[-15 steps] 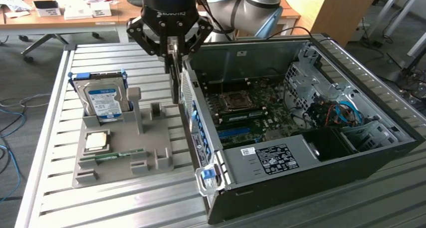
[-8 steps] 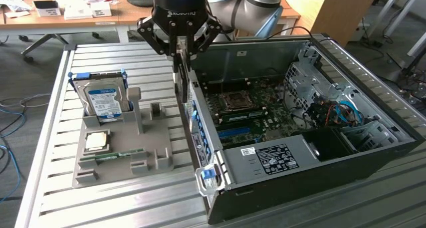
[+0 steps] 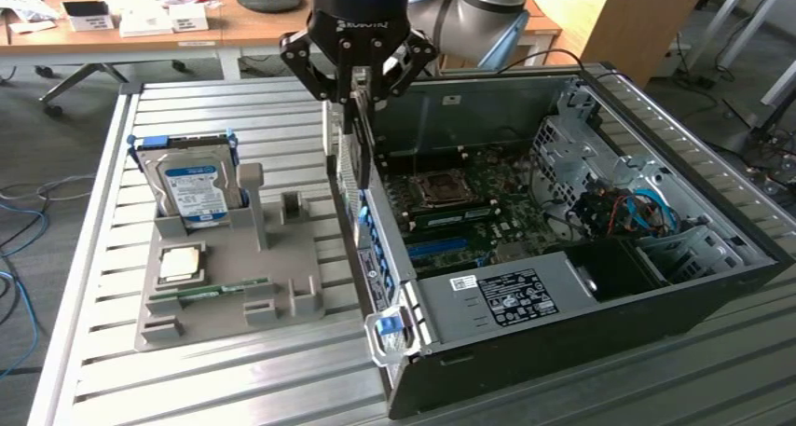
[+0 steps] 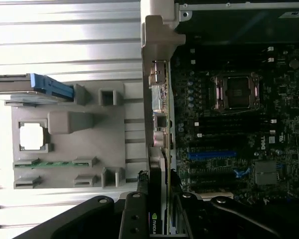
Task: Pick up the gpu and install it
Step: 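Pick up the gpu and move the gpu toward the slot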
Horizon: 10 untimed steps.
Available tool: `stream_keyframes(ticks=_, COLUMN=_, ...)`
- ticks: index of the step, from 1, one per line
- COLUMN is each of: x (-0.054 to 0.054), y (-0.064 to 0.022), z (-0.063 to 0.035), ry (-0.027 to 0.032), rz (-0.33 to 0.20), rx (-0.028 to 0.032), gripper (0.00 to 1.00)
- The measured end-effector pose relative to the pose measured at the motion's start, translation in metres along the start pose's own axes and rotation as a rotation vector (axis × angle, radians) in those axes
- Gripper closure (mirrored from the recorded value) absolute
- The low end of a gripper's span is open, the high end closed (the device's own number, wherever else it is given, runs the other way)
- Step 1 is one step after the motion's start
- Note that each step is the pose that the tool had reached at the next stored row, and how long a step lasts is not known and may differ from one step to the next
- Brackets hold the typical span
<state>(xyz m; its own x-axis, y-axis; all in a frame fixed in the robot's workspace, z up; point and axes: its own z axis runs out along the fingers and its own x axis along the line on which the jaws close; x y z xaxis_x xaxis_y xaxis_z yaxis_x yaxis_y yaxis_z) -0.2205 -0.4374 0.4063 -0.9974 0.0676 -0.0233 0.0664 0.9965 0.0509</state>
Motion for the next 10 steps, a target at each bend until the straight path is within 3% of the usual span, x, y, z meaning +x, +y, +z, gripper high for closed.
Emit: stream_keyframes(ticks=10, x=-0.024, y=0.0016, z=0.0006, ry=0.0001, rz=0.0, rx=0.0001, gripper=0.73)
